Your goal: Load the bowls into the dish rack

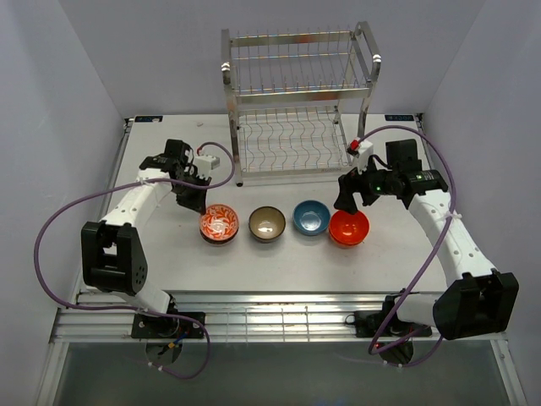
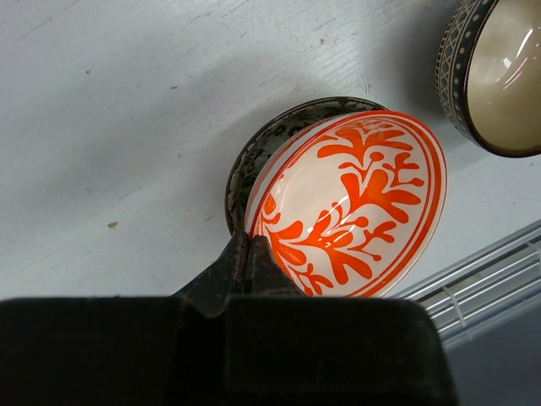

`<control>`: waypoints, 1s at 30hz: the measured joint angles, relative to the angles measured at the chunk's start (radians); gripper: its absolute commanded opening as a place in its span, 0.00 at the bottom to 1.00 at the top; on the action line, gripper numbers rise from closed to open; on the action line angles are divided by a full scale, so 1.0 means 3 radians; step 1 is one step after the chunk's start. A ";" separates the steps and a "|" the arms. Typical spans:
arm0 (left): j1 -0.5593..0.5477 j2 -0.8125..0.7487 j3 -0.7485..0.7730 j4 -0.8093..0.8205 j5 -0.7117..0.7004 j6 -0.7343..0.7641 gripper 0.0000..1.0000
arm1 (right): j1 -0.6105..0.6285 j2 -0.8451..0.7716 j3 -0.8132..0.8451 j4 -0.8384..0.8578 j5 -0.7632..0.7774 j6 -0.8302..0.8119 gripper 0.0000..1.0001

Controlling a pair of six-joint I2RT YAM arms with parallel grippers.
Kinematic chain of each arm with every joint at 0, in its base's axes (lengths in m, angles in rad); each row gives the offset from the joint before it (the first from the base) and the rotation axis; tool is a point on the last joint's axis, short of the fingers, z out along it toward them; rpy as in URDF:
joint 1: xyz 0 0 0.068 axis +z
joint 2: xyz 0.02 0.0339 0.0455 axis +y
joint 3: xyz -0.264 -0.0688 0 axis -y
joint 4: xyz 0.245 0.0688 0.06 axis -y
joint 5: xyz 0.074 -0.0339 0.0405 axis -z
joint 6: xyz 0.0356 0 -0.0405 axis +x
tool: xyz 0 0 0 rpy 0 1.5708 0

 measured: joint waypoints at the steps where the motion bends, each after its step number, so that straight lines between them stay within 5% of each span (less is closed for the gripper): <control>1: 0.0000 0.0000 0.0014 -0.0018 0.0001 -0.0003 0.00 | 0.0019 0.0005 0.0001 0.0013 -0.0008 0.0013 0.95; 10: 0.0000 -0.0047 0.0510 -0.0191 0.0111 -0.0060 0.00 | 0.0114 0.0005 -0.0001 0.0181 -0.0118 0.0273 0.95; 16: 0.0000 -0.0058 0.0697 -0.0212 0.0201 -0.0140 0.00 | 0.0181 0.0045 -0.0089 0.0772 -0.0333 0.1166 0.98; 22: 0.0000 -0.0070 0.0815 -0.0251 0.0318 -0.0216 0.00 | 0.0446 0.0521 -0.0066 0.1389 -0.0521 0.2200 0.90; 30: -0.0004 -0.0107 0.0816 -0.0272 0.0434 -0.0257 0.00 | 0.0991 0.0885 -0.0028 0.1783 -0.0603 0.2805 0.90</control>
